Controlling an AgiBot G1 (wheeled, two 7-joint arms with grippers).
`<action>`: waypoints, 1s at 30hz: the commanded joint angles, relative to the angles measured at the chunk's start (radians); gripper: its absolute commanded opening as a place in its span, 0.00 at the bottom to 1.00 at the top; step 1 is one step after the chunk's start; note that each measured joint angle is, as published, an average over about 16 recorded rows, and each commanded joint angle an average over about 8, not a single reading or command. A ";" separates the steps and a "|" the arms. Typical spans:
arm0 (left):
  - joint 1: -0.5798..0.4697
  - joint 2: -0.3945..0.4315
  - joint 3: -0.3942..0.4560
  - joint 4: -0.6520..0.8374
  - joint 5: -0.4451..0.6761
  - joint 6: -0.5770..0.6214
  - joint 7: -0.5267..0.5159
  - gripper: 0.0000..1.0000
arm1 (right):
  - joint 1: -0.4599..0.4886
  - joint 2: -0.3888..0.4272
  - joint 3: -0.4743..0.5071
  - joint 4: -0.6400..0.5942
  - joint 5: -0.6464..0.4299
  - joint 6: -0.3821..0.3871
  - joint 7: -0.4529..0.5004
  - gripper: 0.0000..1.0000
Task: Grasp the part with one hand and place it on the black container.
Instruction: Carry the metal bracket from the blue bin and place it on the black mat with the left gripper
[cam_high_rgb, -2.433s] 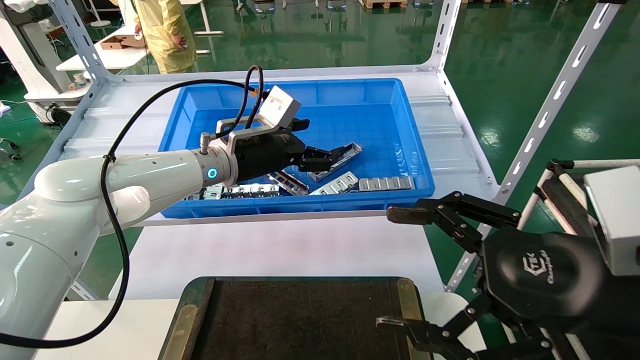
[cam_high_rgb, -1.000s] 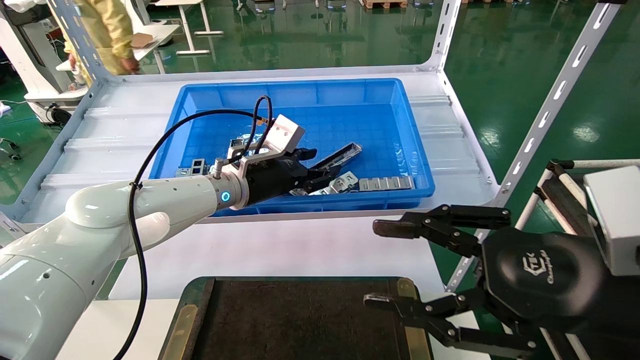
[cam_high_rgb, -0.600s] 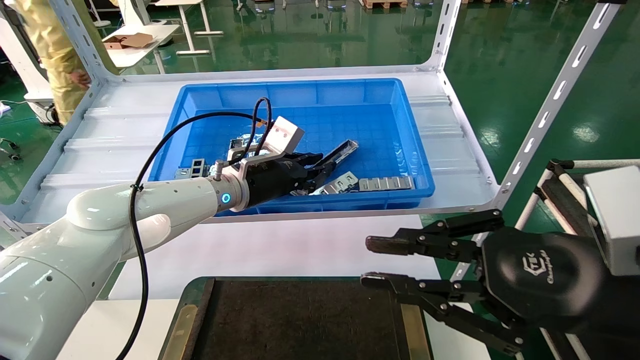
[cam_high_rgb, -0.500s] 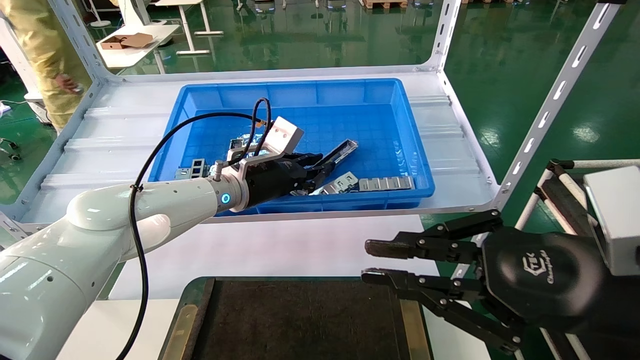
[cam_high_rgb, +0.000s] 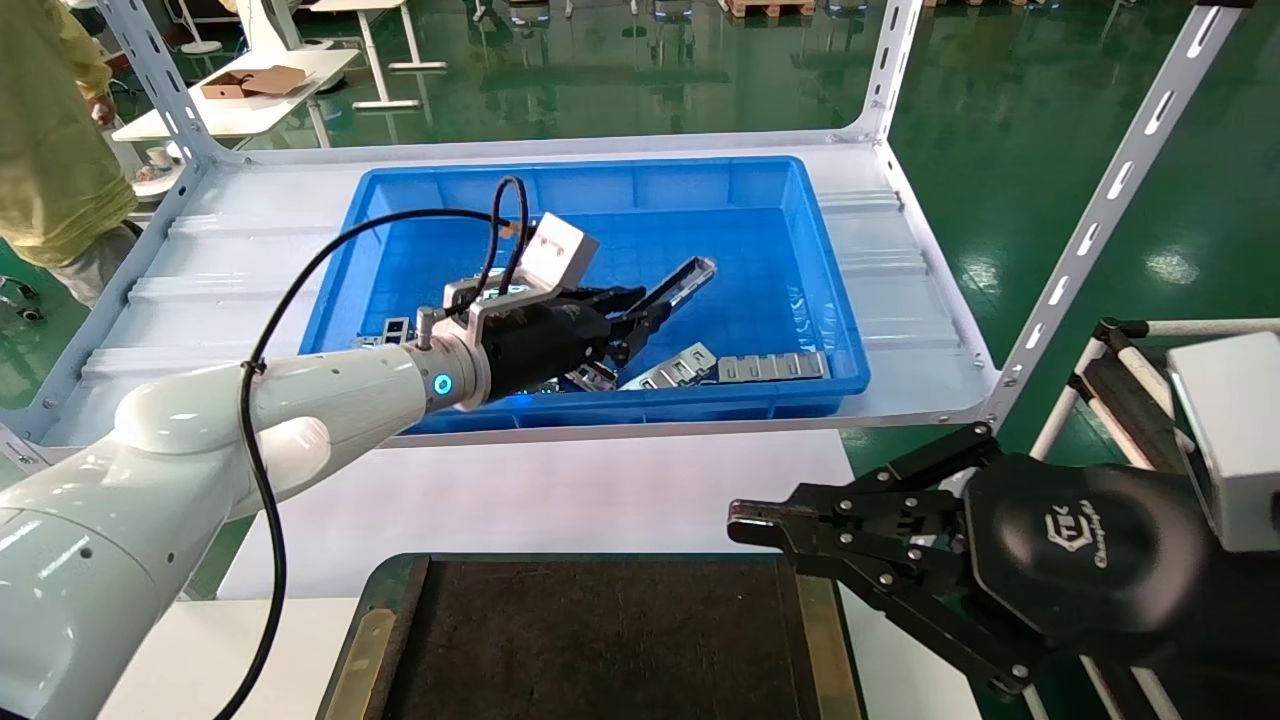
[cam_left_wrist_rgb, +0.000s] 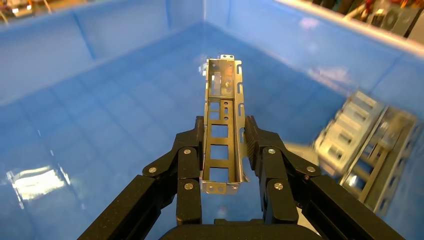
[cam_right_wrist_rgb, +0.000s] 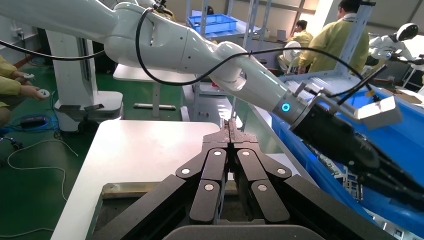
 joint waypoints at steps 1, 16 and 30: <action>-0.006 -0.002 -0.006 0.002 -0.016 0.008 0.014 0.00 | 0.000 0.000 0.000 0.000 0.000 0.000 0.000 0.00; -0.031 -0.114 -0.054 -0.053 -0.103 0.334 0.087 0.00 | 0.000 0.000 0.000 0.000 0.000 0.000 0.000 0.00; 0.125 -0.317 -0.049 -0.408 -0.150 0.483 -0.033 0.00 | 0.000 0.000 0.000 0.000 0.000 0.000 0.000 0.00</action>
